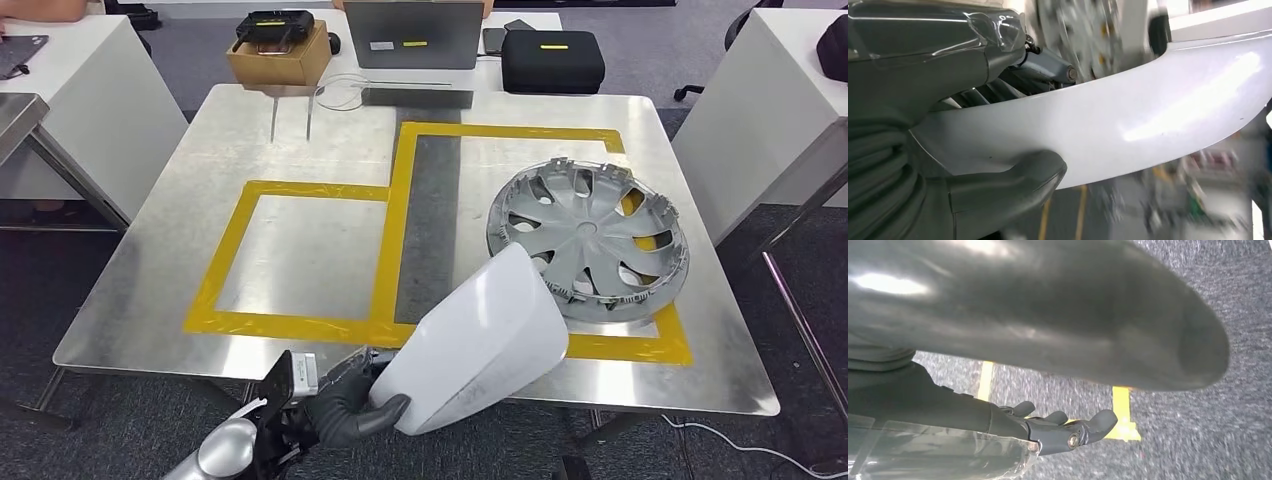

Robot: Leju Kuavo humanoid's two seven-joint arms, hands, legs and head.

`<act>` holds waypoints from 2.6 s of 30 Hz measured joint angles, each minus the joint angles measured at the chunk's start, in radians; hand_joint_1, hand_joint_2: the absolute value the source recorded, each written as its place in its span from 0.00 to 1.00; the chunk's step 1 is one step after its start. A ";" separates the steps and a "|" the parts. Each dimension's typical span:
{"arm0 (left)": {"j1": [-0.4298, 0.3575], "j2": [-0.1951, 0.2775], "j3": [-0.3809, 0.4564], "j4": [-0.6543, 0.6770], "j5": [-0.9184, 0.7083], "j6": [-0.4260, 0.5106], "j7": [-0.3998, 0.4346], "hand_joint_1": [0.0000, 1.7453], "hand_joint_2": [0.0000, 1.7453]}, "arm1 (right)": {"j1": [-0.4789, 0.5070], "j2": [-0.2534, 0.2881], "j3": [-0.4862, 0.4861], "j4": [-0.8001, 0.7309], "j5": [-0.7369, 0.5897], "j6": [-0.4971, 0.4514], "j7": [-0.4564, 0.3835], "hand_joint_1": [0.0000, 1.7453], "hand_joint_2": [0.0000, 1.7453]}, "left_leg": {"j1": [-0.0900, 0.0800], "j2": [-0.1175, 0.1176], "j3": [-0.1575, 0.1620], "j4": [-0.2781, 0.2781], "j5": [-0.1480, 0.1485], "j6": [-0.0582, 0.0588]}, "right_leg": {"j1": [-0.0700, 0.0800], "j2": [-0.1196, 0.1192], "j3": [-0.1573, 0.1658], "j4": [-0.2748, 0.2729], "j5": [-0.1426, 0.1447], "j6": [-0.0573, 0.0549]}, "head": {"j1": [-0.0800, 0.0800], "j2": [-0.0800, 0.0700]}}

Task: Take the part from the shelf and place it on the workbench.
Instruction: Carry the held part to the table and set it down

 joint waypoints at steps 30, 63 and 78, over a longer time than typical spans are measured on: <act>-0.130 -0.111 0.044 0.296 -0.620 0.757 0.168 1.00 1.00 | 0.021 -0.030 0.004 0.022 0.031 0.037 0.009 0.00 0.00 | 0.004 0.000 -0.027 0.006 0.017 -0.015 | 0.005 -0.004 0.024 -0.009 -0.018 -0.004 | -0.002 0.000; -0.360 -0.223 0.081 0.840 -0.925 0.842 0.266 1.00 1.00 | -0.031 -0.058 0.017 0.027 0.026 0.039 0.018 0.00 0.00 | 0.005 0.003 -0.033 -0.011 0.041 0.006 | 0.009 -0.006 0.010 0.004 -0.021 0.003 | -0.004 0.000; -0.452 -0.243 0.138 1.118 -1.241 0.923 0.444 1.00 1.00 | 0.024 -0.034 0.018 0.029 0.004 0.050 0.013 0.00 0.00 | -0.008 0.002 -0.053 0.016 0.027 -0.008 | 0.009 -0.012 0.013 -0.007 -0.009 -0.012 | -0.001 0.000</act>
